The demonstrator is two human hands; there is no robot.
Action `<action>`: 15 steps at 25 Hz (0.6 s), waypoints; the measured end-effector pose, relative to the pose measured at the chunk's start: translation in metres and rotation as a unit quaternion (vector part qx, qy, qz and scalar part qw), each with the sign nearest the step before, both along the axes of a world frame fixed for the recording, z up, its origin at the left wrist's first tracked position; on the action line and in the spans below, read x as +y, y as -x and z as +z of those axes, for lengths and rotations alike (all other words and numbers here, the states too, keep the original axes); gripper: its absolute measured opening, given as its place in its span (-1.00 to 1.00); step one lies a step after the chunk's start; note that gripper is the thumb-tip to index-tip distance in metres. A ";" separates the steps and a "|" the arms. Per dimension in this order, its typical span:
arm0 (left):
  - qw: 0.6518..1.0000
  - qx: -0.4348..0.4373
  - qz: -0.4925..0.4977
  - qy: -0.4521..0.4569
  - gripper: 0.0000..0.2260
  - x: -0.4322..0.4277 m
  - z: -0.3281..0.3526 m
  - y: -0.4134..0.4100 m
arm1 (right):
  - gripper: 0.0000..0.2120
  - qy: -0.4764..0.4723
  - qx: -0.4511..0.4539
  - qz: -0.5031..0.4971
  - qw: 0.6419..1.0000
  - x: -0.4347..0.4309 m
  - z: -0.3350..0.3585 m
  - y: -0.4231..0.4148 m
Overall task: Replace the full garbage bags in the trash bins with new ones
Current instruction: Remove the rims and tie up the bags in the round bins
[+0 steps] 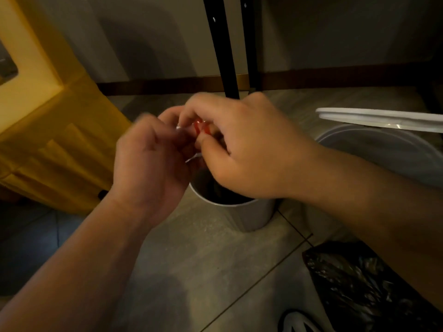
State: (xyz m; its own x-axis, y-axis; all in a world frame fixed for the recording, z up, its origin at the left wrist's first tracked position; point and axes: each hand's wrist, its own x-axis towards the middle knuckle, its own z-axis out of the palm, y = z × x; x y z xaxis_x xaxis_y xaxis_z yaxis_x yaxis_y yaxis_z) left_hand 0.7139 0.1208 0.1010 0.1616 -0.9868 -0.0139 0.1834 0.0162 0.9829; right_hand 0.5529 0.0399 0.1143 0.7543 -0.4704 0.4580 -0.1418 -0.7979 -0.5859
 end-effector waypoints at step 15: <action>0.941 -0.308 0.142 0.023 -0.89 -0.017 0.002 -0.027 | -0.75 -0.047 0.270 -0.214 0.937 -0.062 -0.139 0.036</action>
